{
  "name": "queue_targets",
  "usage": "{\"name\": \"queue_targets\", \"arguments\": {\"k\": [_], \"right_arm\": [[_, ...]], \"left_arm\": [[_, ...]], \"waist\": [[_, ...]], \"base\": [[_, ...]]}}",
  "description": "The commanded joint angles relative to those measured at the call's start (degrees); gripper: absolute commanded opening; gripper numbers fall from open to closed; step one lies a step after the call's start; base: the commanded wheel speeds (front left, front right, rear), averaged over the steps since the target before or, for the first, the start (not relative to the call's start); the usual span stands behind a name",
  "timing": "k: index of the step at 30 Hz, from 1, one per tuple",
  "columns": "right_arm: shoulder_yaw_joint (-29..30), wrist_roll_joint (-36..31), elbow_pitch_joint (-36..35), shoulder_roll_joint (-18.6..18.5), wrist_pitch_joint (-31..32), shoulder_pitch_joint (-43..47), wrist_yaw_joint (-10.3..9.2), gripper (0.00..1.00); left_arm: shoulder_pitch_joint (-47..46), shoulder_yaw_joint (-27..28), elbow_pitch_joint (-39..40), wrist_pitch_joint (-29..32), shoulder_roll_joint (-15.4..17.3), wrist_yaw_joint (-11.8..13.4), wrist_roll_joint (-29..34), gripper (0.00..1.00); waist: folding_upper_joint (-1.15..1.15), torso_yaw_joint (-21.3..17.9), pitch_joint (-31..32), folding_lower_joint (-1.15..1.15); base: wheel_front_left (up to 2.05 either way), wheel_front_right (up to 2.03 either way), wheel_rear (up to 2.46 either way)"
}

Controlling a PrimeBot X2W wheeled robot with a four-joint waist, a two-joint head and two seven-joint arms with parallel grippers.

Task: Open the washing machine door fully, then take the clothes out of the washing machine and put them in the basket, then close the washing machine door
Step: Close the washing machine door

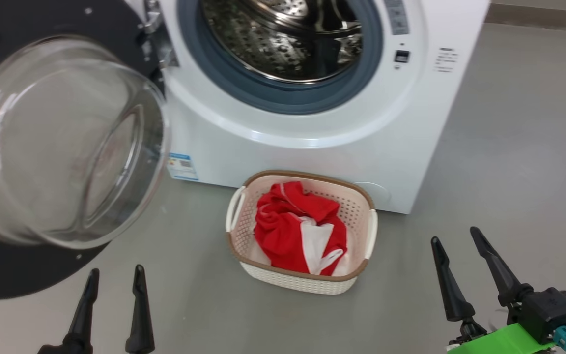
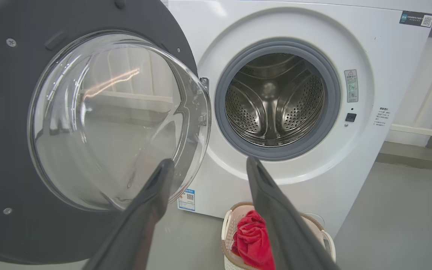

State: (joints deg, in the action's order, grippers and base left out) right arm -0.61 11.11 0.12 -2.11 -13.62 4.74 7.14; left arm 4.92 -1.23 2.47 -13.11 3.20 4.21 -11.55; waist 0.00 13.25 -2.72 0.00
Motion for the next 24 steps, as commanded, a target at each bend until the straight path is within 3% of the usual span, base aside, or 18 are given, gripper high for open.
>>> {"name": "queue_targets", "arguments": {"k": [1,16,24], "right_arm": [[-1.62,0.03,-1.68,-0.76,-0.17,-2.35,0.35,1.0],[-3.67,0.3,-0.91,-0.76,-0.38,-4.81,0.35,1.0],[-3.83,0.42,-0.68,-0.76,-0.4,-4.58,0.35,1.0]], "left_arm": [[-0.85,1.75,1.77,0.04,0.93,0.61,0.47,1.0],[-0.76,1.51,2.9,0.5,1.3,1.98,0.39,1.0],[-0.38,1.86,3.12,0.44,1.77,3.02,0.78,1.0]], "waist": [[0.0,2.4,-0.03,0.0],[0.0,10.94,-0.33,0.0],[0.0,13.52,0.01,0.0]], "base": [[0.0,0.0,0.0],[0.0,0.0,0.0],[0.0,0.0,0.0]]}}
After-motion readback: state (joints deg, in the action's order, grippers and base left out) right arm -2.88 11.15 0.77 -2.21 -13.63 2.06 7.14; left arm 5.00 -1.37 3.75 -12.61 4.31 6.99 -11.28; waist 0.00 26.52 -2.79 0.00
